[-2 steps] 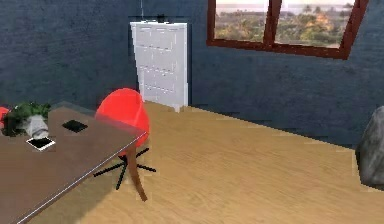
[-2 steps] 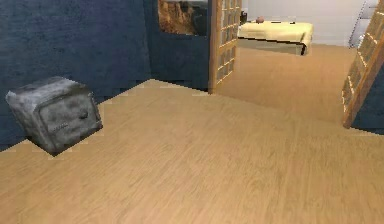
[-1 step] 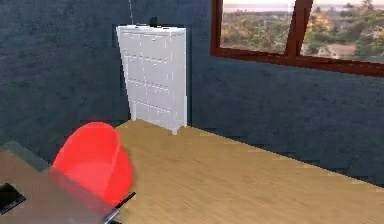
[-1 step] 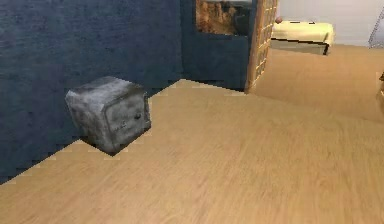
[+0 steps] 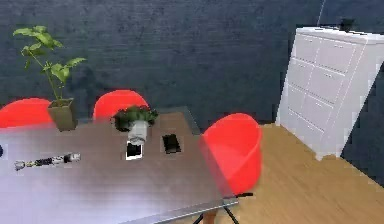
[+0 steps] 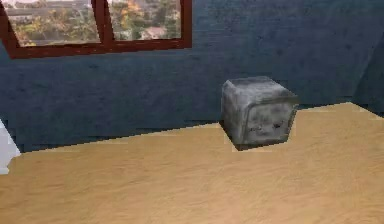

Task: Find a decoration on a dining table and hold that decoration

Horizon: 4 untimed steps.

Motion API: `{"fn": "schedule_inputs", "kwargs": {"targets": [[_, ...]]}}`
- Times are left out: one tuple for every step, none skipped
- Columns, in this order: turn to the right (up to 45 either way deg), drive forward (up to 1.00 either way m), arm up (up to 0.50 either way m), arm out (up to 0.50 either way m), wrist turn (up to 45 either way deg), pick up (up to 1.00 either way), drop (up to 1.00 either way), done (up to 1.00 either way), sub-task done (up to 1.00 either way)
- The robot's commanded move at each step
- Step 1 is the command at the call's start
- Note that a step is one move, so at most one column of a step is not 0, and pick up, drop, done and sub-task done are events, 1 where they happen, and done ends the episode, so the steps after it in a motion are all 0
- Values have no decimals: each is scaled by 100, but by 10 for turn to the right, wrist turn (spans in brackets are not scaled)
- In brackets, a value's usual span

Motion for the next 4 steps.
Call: {"fn": "schedule_inputs", "kwargs": {"targets": [[-450,0,0,0,0,0,0,0,0],[-450,0,0,0,0,0,0,0,0],[-150,0,0,0,0,0,0,0,0],[450,0,0,0,0,0,0,0,0]]}}
